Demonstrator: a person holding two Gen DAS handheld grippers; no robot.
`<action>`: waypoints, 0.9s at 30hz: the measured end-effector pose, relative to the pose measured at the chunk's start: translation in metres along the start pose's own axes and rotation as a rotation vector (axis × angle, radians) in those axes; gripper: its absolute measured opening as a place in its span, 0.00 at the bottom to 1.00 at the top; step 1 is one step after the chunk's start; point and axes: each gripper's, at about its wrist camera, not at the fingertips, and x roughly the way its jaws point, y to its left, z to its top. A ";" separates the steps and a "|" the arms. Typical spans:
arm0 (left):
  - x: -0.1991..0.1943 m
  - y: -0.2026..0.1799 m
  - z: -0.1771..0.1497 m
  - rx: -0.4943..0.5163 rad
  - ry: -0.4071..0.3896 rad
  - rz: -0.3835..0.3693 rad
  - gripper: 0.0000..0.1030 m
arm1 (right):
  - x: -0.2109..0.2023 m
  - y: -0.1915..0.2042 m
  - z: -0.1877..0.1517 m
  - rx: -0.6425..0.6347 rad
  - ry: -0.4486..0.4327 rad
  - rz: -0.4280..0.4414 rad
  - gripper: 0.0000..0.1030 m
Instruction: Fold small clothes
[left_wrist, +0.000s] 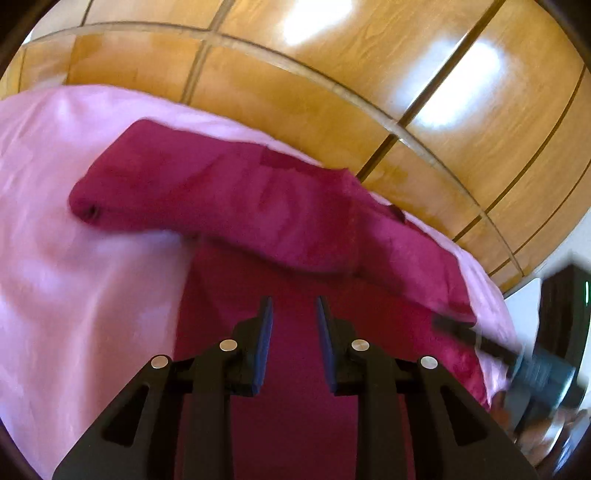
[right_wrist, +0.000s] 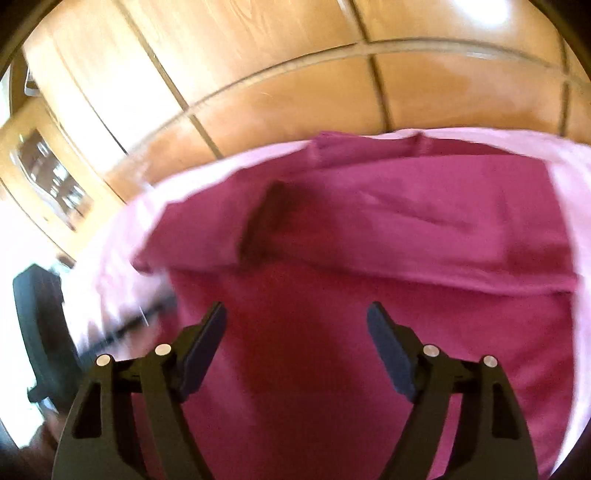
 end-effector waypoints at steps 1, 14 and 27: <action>0.001 0.002 -0.004 -0.007 0.004 0.005 0.22 | 0.007 0.003 0.008 0.007 0.002 0.007 0.72; 0.022 0.016 -0.021 -0.046 0.025 0.015 0.22 | 0.075 0.039 0.078 -0.013 0.061 -0.025 0.04; 0.021 0.014 -0.021 -0.040 0.024 0.031 0.22 | -0.062 -0.089 0.096 0.182 -0.157 -0.139 0.04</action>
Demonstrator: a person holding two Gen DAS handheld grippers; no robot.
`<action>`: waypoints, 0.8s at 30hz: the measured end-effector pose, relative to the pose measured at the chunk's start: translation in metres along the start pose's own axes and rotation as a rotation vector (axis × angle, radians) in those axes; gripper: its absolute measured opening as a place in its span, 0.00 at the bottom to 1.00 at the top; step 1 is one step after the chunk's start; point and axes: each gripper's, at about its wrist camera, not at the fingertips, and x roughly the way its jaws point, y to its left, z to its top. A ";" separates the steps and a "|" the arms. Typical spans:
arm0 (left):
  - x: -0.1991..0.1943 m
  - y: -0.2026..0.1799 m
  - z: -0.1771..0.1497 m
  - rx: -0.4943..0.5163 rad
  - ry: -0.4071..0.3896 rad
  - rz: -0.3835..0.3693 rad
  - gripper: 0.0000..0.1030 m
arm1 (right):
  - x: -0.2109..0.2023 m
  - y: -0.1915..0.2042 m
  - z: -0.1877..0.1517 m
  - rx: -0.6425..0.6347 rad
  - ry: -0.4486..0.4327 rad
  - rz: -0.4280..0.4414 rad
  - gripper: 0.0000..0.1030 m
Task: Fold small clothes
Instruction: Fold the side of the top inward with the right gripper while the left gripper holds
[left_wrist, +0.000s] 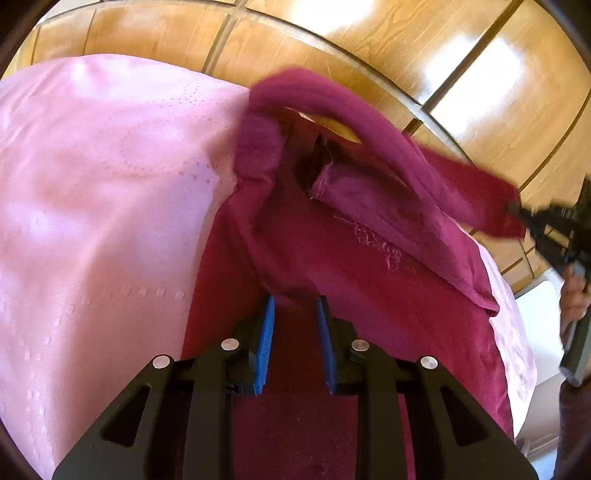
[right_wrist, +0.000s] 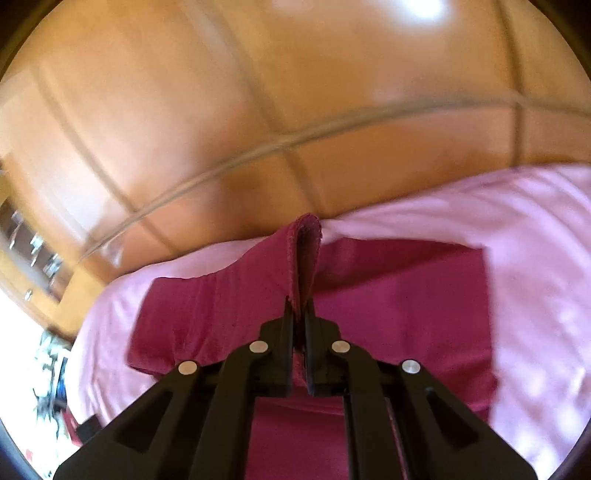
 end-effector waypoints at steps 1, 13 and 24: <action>-0.001 0.001 0.000 -0.004 0.004 0.001 0.22 | 0.001 -0.019 -0.002 0.035 0.006 -0.031 0.04; -0.027 -0.009 0.012 0.063 0.024 0.104 0.22 | 0.019 -0.113 -0.029 0.205 0.078 -0.159 0.10; -0.023 -0.063 0.084 0.184 -0.115 0.050 0.22 | -0.003 -0.046 -0.020 -0.054 -0.015 -0.131 0.51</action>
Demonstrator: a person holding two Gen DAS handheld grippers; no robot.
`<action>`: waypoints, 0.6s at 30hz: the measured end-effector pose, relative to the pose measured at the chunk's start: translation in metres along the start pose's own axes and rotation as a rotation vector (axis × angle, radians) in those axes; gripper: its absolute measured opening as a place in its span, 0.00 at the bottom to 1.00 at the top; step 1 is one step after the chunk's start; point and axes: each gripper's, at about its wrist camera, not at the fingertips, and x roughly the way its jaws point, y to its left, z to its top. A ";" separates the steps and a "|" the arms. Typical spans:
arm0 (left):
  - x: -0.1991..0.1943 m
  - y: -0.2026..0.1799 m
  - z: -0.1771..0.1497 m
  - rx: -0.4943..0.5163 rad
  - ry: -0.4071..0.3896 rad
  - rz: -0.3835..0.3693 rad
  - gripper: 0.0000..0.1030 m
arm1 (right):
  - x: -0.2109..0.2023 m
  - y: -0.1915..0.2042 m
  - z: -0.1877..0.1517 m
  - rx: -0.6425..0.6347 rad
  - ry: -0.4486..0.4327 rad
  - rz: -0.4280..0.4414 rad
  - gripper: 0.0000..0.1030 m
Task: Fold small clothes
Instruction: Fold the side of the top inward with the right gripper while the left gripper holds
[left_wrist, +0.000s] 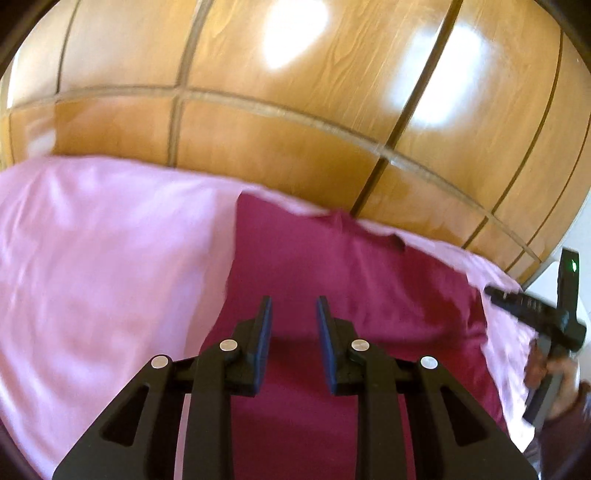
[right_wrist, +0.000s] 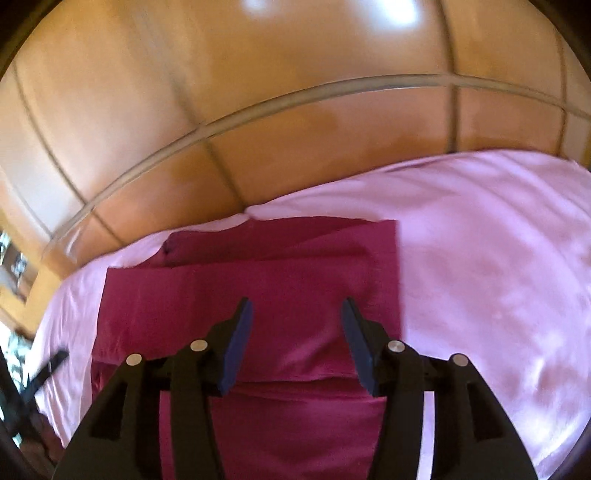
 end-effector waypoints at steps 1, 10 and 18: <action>0.012 -0.003 0.010 -0.011 0.004 -0.004 0.22 | 0.008 0.007 0.001 -0.027 0.007 -0.010 0.52; 0.100 0.008 0.008 -0.006 0.132 0.126 0.22 | 0.066 -0.007 -0.024 -0.081 0.060 -0.131 0.65; 0.085 0.010 0.007 -0.026 0.073 0.072 0.22 | 0.071 0.002 -0.044 -0.163 -0.010 -0.191 0.67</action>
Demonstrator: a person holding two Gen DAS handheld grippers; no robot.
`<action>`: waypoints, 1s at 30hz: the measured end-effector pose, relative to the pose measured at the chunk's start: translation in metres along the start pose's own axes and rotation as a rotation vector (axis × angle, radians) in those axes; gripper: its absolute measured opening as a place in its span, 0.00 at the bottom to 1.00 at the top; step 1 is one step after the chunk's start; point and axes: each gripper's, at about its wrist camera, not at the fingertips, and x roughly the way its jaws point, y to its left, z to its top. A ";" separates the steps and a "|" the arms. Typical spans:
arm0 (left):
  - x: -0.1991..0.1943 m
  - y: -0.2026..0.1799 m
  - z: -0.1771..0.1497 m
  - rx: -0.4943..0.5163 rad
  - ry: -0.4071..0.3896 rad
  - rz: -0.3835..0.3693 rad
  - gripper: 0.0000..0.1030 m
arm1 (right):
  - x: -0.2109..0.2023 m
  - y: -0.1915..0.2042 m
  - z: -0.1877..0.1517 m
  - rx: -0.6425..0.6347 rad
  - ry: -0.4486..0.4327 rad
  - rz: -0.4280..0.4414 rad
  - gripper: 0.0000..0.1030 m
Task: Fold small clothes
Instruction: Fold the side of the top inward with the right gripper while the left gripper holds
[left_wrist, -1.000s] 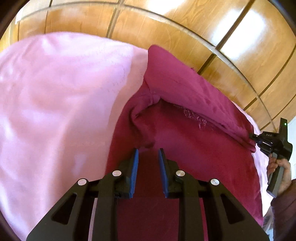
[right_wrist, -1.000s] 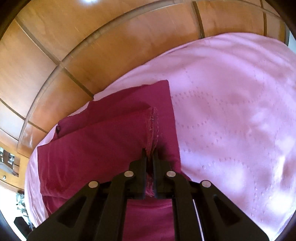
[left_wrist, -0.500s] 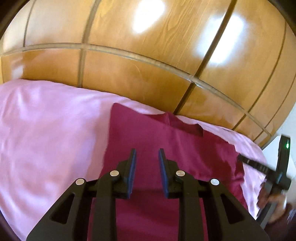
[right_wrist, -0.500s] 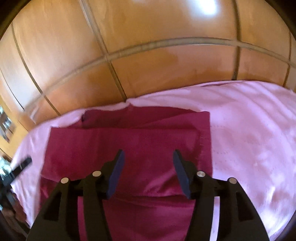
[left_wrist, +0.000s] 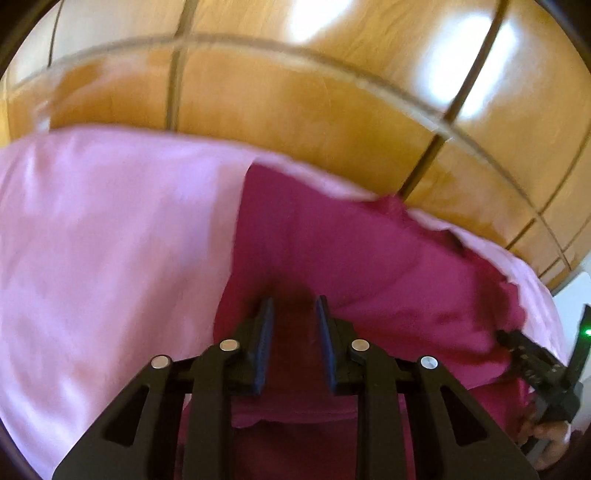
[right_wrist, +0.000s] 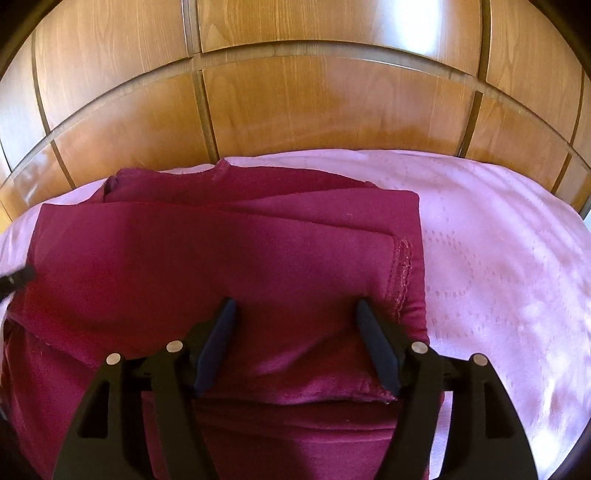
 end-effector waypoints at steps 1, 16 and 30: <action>-0.006 -0.004 0.004 0.010 -0.016 -0.022 0.22 | 0.000 -0.001 -0.001 0.004 -0.004 0.006 0.67; 0.066 0.004 0.034 0.052 0.034 0.155 0.22 | 0.000 0.000 -0.008 0.003 -0.024 0.010 0.69; -0.081 -0.019 -0.044 0.097 -0.067 0.121 0.47 | -0.004 0.003 -0.002 -0.025 -0.002 -0.034 0.78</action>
